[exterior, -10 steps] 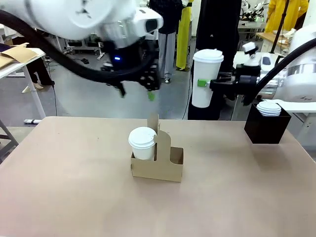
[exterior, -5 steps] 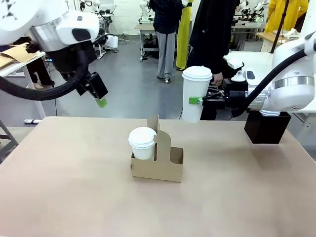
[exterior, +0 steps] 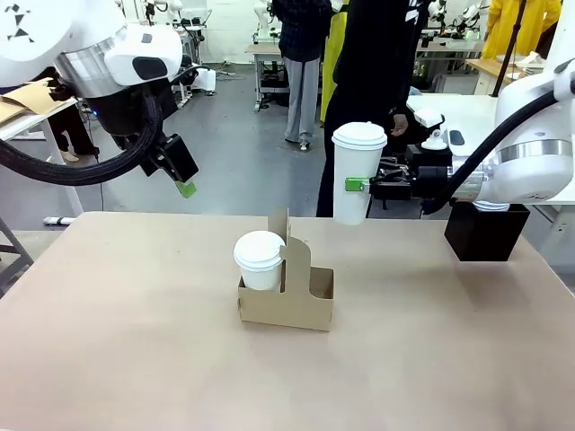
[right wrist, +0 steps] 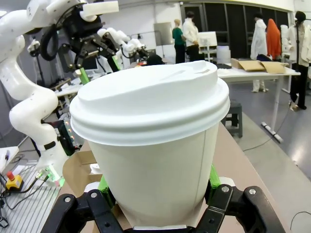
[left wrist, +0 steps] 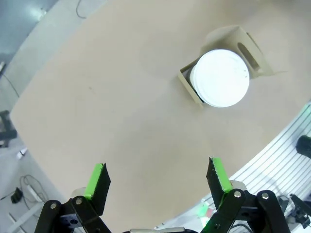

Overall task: Pour a drink into a cup and package it in a carrier.
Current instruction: Insert the held 600 ml Paper Cup into the Cup Carrier.

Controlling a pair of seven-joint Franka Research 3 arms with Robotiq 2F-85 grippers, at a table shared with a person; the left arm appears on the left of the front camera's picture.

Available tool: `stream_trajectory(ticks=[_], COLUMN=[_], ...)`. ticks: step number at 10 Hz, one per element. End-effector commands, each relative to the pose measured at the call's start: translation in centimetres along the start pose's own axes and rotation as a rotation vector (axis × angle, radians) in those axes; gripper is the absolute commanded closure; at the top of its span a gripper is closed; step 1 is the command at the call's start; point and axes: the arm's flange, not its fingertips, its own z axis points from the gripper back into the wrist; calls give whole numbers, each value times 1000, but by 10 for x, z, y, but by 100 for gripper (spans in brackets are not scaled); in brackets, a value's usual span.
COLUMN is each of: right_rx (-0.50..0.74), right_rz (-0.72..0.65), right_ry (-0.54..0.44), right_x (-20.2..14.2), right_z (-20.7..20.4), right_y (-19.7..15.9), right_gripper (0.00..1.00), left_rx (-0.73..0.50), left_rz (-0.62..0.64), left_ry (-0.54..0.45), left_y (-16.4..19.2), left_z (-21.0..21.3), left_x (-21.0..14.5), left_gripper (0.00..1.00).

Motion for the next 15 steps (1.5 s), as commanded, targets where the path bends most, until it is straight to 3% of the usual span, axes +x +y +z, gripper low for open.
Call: stream_trajectory(ticks=[1,4,8,15], right_rx=[0,193,328,402], right_rz=[0,39,37,-2], right_ry=[0,-7,-33,-1], right_x=[0,-15,-40,-79], right_z=[0,-22,-59,-72], right_y=[0,7,23,38], right_gripper=[20,20,20,20], left_rx=[1,-31,-56,-33], left_rz=[-5,-40,-90,-60], left_ry=[-3,-78,-140,-103], left_y=[0,38,86,92], left_z=[-1,-3,-11,-11], left_x=[-1,-30,-60,-58], left_gripper=[0,0,0,0])
